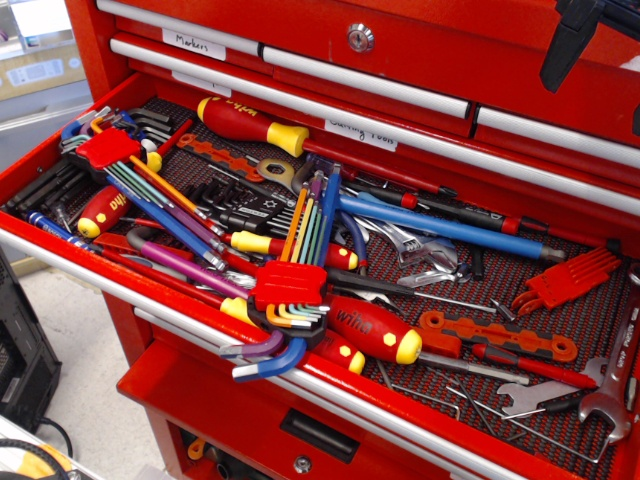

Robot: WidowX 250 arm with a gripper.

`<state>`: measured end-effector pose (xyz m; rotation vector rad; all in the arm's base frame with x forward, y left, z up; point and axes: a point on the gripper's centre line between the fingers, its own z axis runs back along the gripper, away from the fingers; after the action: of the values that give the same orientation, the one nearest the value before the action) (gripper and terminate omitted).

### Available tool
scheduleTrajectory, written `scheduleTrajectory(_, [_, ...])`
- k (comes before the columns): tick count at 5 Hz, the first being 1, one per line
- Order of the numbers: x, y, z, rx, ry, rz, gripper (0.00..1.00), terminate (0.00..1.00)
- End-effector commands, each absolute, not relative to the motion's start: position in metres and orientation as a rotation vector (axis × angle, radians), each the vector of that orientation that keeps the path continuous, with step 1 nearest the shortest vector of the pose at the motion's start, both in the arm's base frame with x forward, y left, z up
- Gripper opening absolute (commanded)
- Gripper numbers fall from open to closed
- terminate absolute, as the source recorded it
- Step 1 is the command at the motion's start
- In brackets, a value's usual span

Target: Pick up closest rainbow Allen key set

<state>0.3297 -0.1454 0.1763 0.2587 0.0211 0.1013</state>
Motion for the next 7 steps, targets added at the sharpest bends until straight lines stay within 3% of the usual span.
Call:
scheduleTrajectory(1, [0.330,-0.145,0.176,0.259,0.021,0.101,1.00,0.00])
scheduleTrajectory(2, [0.319,-0.126,0.166,0.336,-0.033,0.161,1.00,0.00])
scheduleTrajectory(5, [0.306,-0.057,0.130,0.243,-0.123,0.328,1.00,0.00])
scheduleTrajectory(7, [0.296,-0.023,0.089,0.233,-0.092,0.370,1.00,0.00])
